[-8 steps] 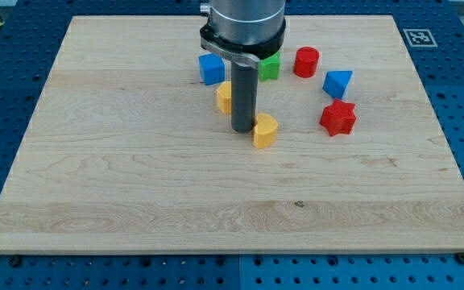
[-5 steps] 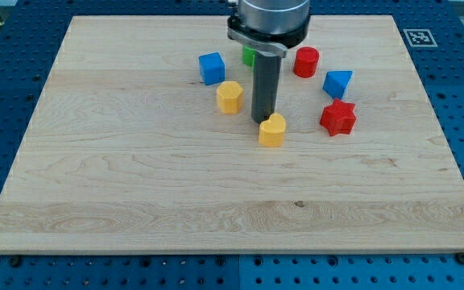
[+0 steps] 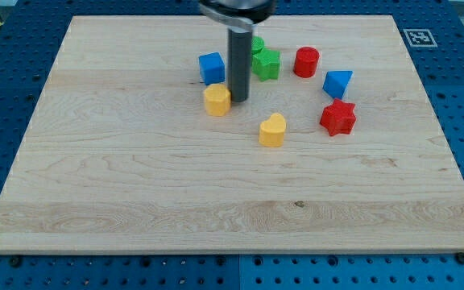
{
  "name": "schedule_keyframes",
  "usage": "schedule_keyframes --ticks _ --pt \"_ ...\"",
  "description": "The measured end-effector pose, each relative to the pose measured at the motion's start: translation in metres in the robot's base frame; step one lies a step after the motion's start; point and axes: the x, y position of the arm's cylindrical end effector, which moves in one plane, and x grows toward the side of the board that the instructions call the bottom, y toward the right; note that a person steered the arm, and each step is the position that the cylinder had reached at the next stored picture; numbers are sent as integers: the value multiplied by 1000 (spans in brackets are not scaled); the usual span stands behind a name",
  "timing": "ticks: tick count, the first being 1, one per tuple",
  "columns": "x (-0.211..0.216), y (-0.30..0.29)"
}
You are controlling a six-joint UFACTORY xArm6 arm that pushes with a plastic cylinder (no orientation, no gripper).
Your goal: Push the hexagon to the bottom left of the cube
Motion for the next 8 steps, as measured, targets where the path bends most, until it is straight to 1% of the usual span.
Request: schedule_keyframes --ticks 1,2,4,5,6,7,8 --pt "0 -34" --pt "0 -57" --pt "-6 -42" --pt "-23 -86" --pt "-56 -153" --pt "-118 -142" --pt "-161 -70"
